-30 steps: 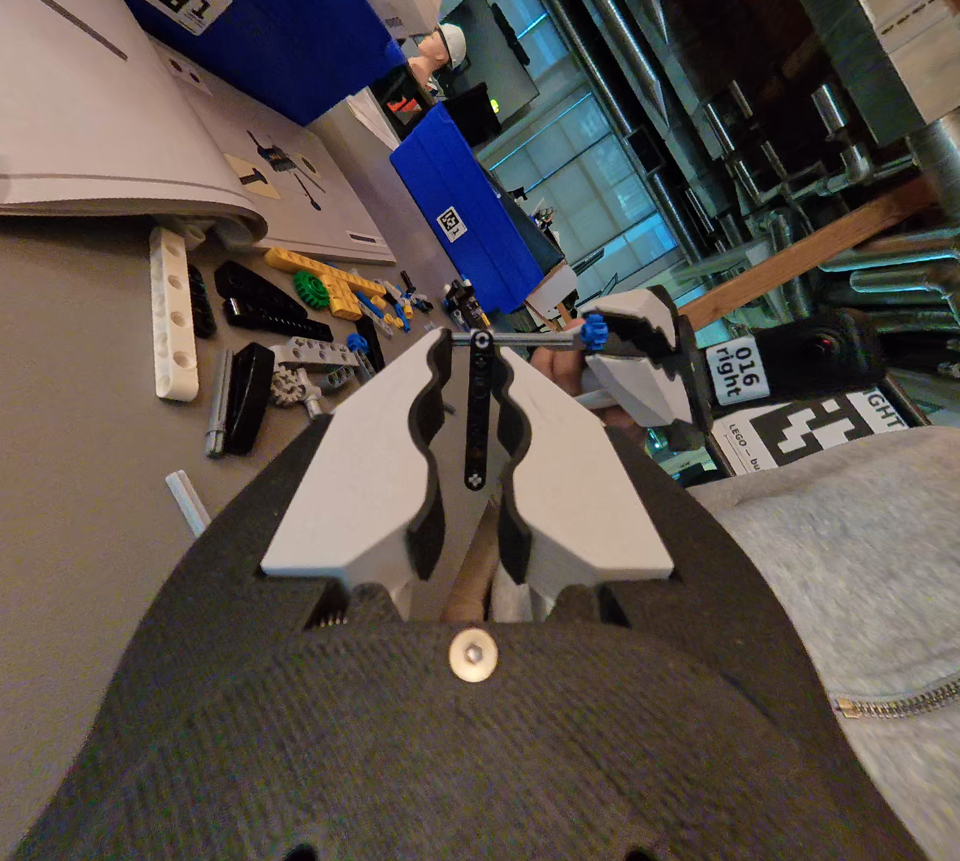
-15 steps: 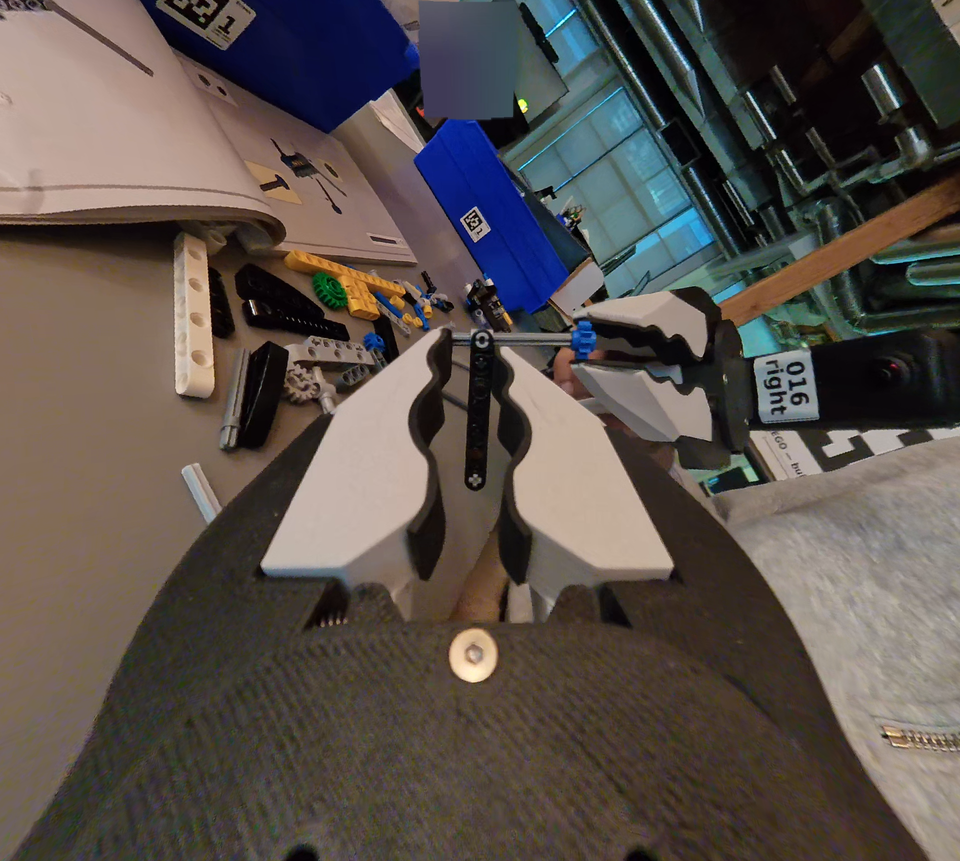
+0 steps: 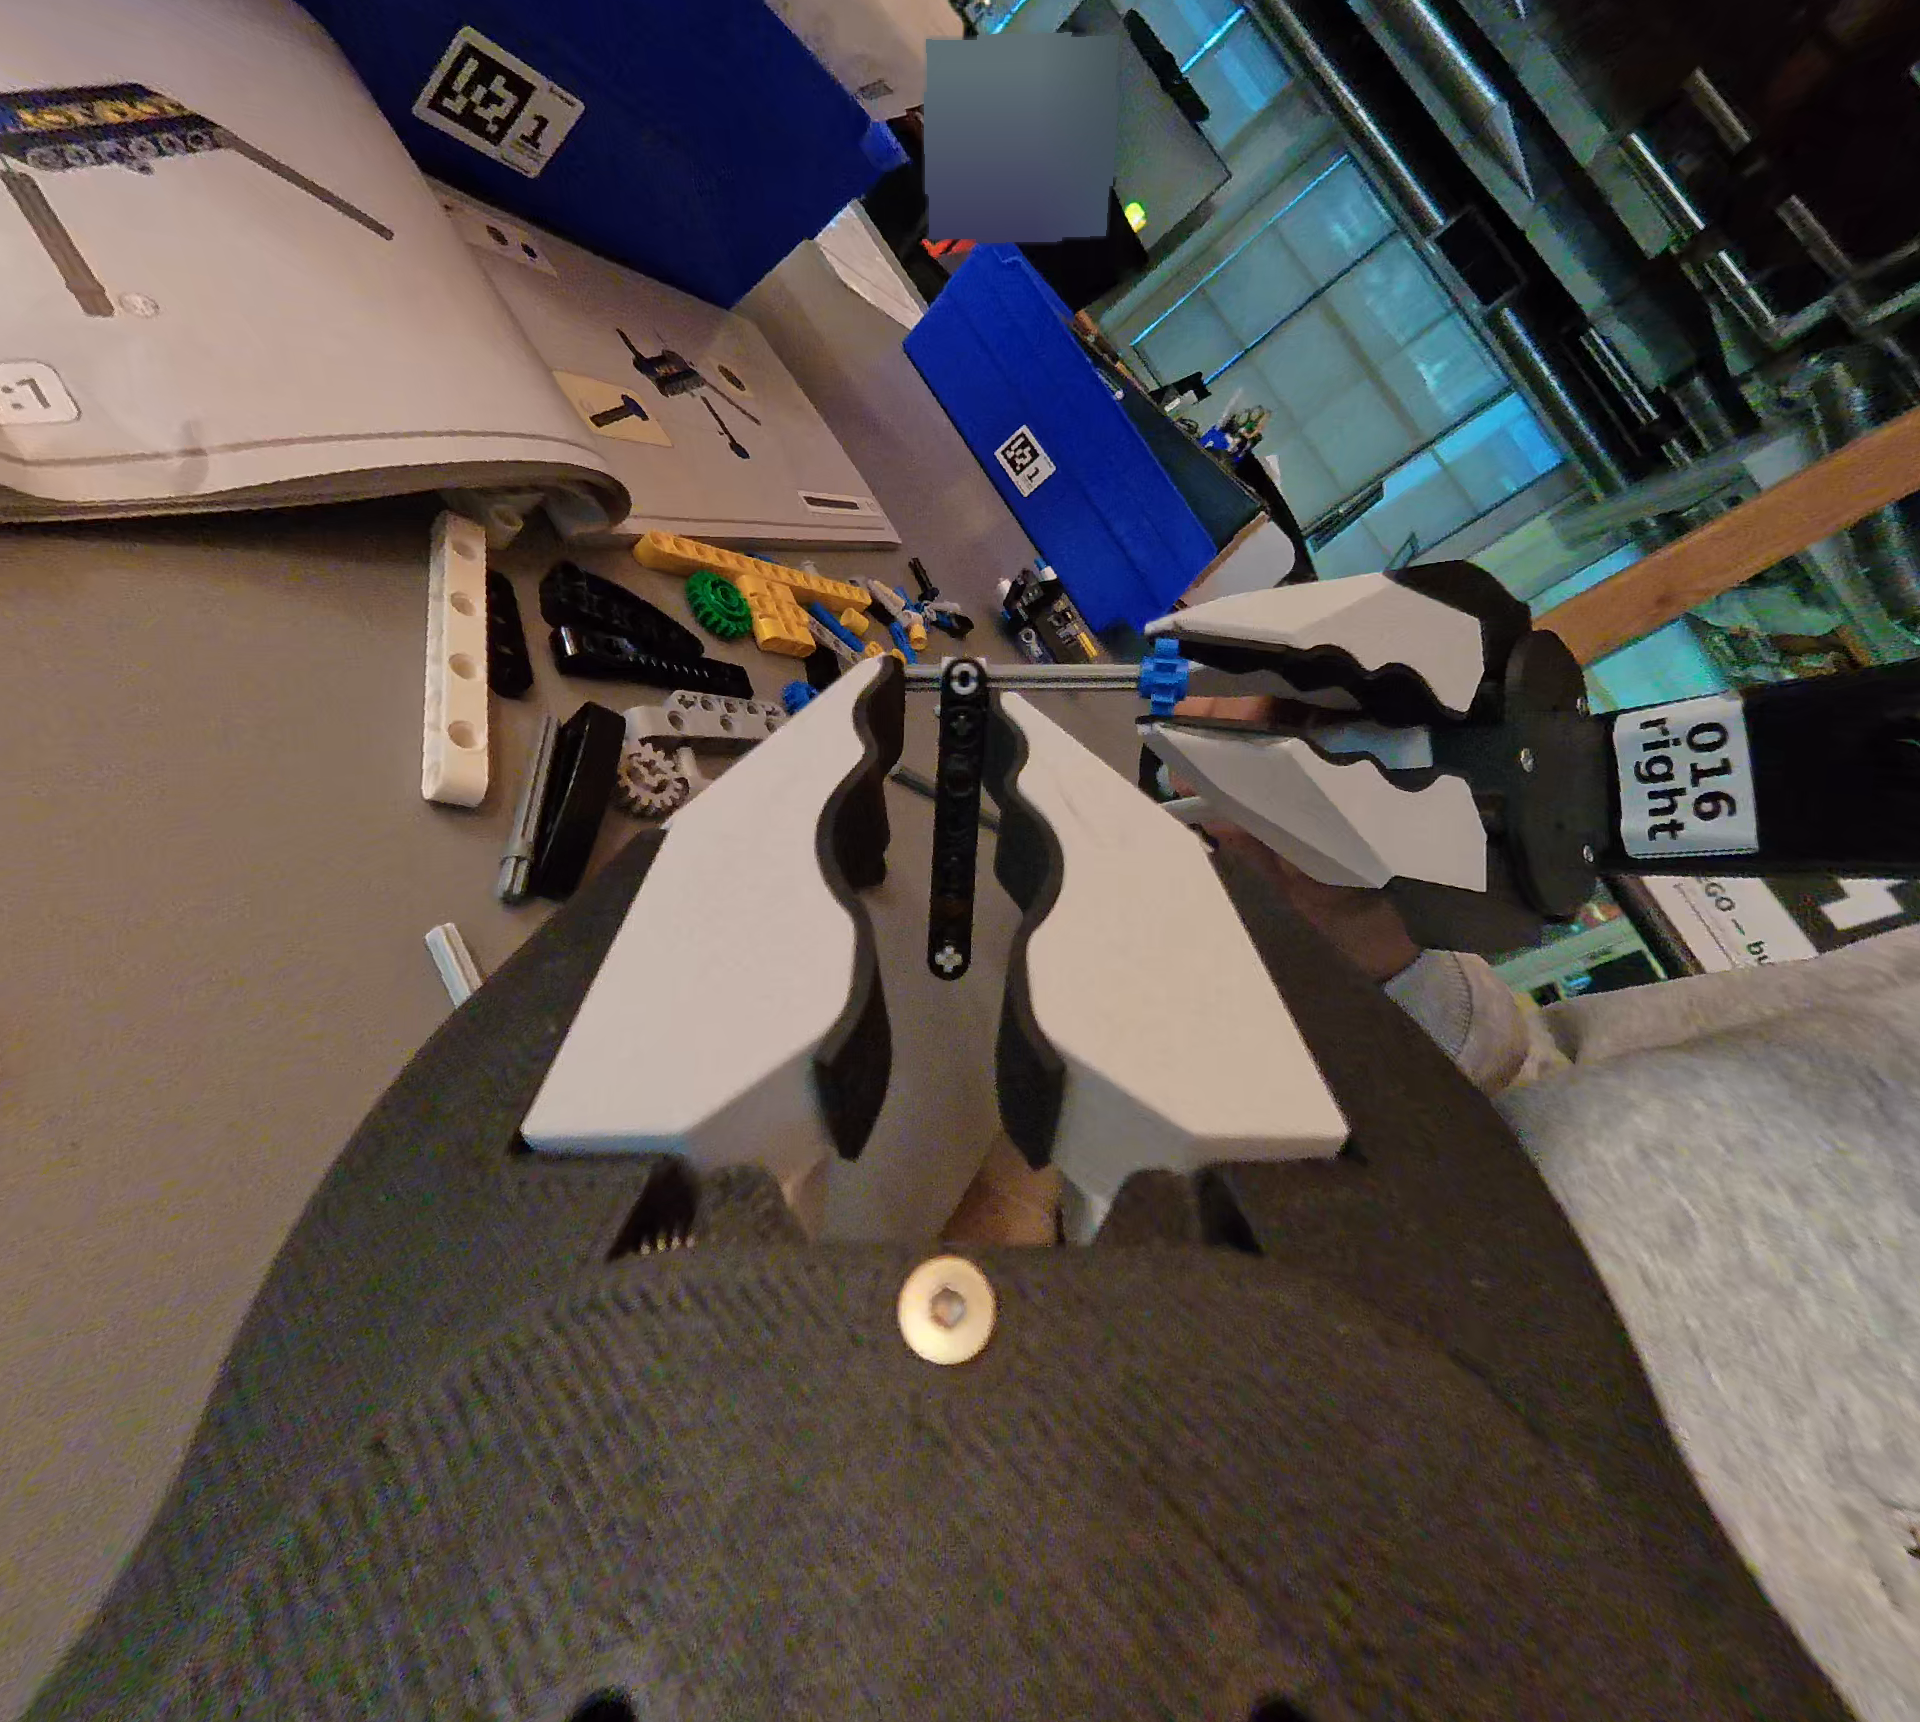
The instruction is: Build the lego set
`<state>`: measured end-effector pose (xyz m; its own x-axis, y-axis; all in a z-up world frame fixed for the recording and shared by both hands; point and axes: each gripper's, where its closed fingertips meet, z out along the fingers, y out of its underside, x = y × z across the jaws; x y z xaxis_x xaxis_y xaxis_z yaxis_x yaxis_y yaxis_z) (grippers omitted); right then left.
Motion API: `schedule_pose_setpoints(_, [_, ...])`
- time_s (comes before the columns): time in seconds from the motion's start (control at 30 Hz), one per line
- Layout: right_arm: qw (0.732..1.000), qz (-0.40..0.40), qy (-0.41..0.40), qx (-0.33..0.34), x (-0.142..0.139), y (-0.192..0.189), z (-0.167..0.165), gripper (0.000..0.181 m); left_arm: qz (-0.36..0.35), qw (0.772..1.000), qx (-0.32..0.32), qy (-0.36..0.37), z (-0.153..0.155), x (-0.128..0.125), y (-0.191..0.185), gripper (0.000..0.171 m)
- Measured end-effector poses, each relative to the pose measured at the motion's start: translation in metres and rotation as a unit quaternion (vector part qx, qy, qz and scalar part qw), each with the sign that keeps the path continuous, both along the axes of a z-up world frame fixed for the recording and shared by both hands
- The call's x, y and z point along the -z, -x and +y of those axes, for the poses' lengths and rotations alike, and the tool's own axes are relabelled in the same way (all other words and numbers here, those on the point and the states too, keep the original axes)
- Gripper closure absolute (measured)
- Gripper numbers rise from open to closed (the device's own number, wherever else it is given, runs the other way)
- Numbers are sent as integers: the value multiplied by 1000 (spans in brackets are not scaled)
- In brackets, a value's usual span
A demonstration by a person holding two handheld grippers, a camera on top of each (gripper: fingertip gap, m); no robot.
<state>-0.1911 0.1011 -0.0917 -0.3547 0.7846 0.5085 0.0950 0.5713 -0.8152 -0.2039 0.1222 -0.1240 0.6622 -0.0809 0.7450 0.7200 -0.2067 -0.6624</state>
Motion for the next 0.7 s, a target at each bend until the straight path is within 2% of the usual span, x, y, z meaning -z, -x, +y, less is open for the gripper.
schedule_pose_setpoints(0.2, [1000,10,-14,-2,0,-1,0,171,16,1000,-3,1,-1,0,0,158])
schedule_pose_setpoints(0.7, [1000,8,17,-15,1,-2,0,171,46,999,-8,4,0,-1,-1,158])
